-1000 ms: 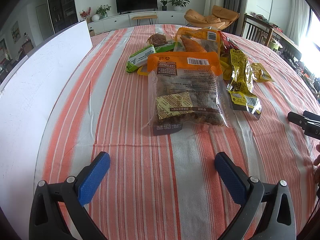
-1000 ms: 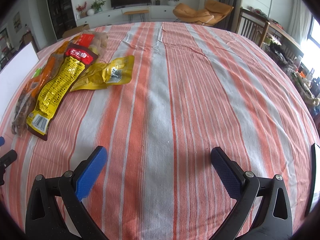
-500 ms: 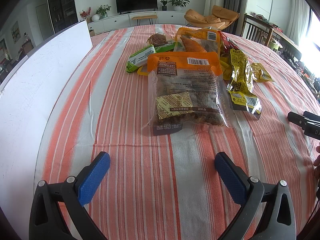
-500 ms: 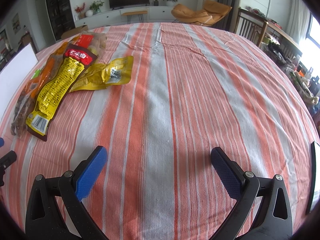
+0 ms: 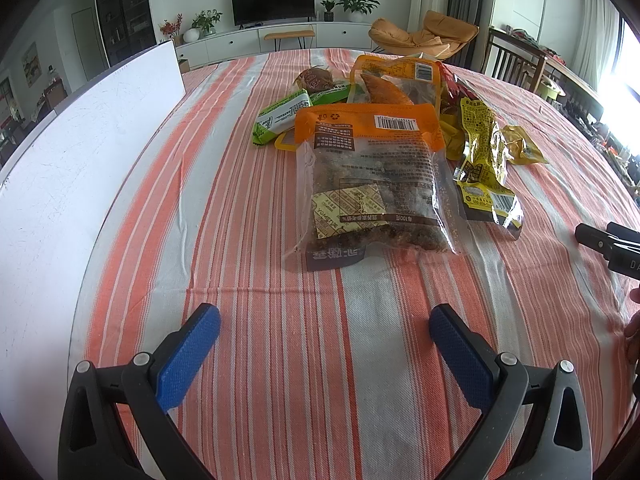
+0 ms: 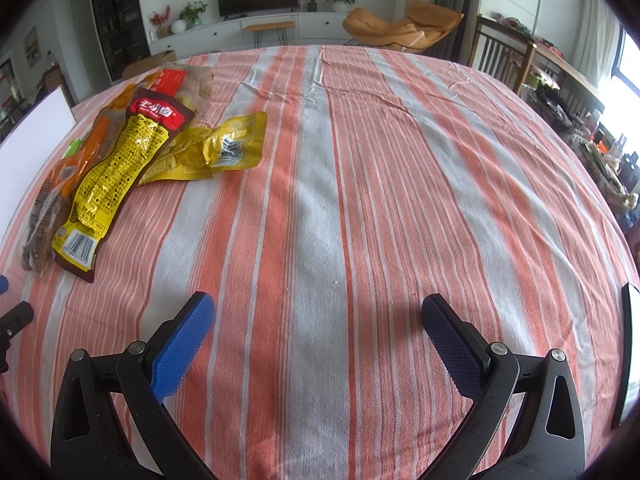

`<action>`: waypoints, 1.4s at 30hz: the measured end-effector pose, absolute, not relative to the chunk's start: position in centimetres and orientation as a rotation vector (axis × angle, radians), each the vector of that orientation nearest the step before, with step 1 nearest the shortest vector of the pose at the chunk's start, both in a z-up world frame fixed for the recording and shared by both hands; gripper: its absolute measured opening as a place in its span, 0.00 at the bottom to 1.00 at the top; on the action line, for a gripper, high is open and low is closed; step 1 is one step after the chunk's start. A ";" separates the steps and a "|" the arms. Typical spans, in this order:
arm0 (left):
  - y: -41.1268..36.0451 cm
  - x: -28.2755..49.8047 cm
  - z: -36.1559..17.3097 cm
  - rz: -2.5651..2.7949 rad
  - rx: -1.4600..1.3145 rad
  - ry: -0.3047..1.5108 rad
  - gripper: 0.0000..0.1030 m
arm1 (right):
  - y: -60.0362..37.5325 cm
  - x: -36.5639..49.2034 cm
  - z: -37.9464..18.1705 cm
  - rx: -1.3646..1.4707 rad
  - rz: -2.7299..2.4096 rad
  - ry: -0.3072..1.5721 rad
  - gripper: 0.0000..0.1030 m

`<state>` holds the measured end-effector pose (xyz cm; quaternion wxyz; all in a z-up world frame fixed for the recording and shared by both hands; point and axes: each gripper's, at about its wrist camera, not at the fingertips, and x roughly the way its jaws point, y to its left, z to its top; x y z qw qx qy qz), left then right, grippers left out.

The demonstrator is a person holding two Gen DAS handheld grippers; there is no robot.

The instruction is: Organize snacks

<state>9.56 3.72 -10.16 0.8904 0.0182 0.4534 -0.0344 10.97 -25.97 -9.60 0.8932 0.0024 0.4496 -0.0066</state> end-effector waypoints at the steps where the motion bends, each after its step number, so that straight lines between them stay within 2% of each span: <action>1: 3.7 9.5 -10.2 -0.072 0.038 0.941 1.00 | -26.0 11.0 -9.6 0.005 -0.014 0.933 1.00; 42: 3.7 9.6 -10.2 -0.071 0.038 0.941 1.00 | -26.0 10.9 -9.6 0.006 -0.014 0.933 1.00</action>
